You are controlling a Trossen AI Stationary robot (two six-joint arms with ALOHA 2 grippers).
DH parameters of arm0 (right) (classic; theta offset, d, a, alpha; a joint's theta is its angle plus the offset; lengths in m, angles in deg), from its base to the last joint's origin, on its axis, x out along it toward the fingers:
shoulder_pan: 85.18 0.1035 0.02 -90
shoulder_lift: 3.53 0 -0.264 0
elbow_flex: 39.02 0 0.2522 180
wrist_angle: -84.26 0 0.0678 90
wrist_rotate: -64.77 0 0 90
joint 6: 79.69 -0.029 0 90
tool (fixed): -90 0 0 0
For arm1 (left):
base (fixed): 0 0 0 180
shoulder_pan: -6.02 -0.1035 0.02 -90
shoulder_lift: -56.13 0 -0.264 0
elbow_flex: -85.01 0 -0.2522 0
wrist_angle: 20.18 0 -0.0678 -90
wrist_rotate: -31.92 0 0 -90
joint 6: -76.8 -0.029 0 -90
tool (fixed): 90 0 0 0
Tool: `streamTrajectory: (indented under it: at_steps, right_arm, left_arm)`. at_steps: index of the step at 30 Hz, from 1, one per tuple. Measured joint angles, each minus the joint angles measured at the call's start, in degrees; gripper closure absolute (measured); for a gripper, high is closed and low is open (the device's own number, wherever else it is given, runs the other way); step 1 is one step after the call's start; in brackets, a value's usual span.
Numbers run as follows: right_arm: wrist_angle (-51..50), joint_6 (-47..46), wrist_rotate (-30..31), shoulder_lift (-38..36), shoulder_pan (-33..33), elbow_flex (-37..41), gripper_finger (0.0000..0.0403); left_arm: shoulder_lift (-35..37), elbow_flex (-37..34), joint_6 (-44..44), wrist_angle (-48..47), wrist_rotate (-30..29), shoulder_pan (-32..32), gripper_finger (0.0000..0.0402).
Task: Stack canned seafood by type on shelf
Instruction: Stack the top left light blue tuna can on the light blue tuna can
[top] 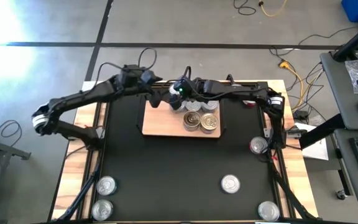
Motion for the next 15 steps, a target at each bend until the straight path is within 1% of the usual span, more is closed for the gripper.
streamTrajectory:
  at_steps: [3,5,9,11,13,15]
  right_arm:
    - [-0.66,-2.07,-0.94,-0.02,0.13,0.09,0.0041]
    - [-0.37,-2.21,-2.69,0.16,0.04,0.18,0.0040]
    - [-0.82,-2.17,-4.69,1.06,0.02,0.78,0.0040]
    - [0.33,-2.08,-4.87,1.69,0.06,1.17,0.0040]
    - [0.42,-1.36,-4.96,2.29,0.10,1.69,0.0040]
    - [2.14,-0.95,-5.15,2.58,0.13,2.36,0.0040]
  left_arm:
    - [-3.02,-0.02,-0.18,2.04,5.89,-3.36,0.0073]
    - [-4.71,-0.02,0.18,3.30,9.62,-5.49,0.0073]
    - [-6.96,-0.02,0.27,6.11,14.50,-9.62,0.0073]
    - [-7.80,-0.02,0.44,7.19,19.50,-11.54,0.0073]
    - [-8.84,-0.01,0.77,7.58,24.11,-12.56,0.0073]
    - [-9.95,0.00,0.36,7.19,26.67,-12.98,0.0073]
